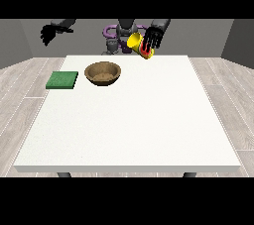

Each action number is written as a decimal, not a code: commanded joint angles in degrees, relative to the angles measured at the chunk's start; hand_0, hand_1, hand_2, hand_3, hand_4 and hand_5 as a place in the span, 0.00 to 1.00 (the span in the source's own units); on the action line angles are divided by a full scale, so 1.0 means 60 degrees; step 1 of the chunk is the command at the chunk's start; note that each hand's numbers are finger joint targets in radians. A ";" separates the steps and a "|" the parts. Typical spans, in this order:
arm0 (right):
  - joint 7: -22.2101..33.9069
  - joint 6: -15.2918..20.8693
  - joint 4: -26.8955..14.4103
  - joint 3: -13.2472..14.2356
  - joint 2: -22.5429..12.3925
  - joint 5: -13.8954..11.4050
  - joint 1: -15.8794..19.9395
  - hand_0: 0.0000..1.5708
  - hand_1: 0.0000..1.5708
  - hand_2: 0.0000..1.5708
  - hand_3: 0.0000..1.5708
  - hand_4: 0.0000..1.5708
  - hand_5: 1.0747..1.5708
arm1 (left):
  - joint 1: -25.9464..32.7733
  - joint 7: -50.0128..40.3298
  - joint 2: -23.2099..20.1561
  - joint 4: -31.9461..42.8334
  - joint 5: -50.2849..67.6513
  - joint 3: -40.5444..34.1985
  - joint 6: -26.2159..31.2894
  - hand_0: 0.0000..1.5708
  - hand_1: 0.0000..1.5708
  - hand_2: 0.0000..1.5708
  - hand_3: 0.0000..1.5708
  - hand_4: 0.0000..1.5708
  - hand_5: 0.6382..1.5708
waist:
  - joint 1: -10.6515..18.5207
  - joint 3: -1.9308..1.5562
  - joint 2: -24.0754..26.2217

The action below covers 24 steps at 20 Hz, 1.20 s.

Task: Pick the cup and pour the ball into the bowl, then pick the bowl and place it on the pad

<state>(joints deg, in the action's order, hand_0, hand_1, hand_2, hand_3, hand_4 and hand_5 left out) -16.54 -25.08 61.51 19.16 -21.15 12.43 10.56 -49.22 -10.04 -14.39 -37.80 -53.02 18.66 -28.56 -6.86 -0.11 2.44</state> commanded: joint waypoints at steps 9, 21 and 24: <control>-0.0336 -0.0280 -0.0659 -0.0027 -0.0031 -0.0051 0.0247 0.00 0.00 0.00 0.00 0.00 1.00 | -0.1453 -0.1919 0.1578 0.0726 -0.4068 0.3179 0.2223 0.95 0.95 1.00 1.00 1.00 0.41 | -0.0328 0.0000 -0.0014; -0.0240 -0.0208 -0.0764 0.0053 -0.0136 -0.0007 0.0433 0.00 0.00 0.00 0.00 0.00 1.00 | -0.1961 -0.1849 0.1859 0.1273 -0.6912 0.5013 0.4190 0.92 0.92 1.00 1.00 0.97 0.53 | -0.0114 0.0015 -0.0054; 0.0711 0.0297 -0.0598 -0.0210 0.0232 -0.0061 0.0423 0.00 0.00 0.00 0.00 0.00 1.00 | -0.1612 -0.1227 0.1934 0.0957 -0.6901 0.4853 0.4422 0.92 0.92 1.00 1.00 0.97 0.53 | 0.0137 0.0021 0.0607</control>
<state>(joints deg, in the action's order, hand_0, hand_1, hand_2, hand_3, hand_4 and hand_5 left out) -16.05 -25.90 56.82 19.39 -22.02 12.57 13.37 -59.73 -20.04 -3.24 -31.09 -92.89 47.87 -4.20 -6.75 -0.02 3.71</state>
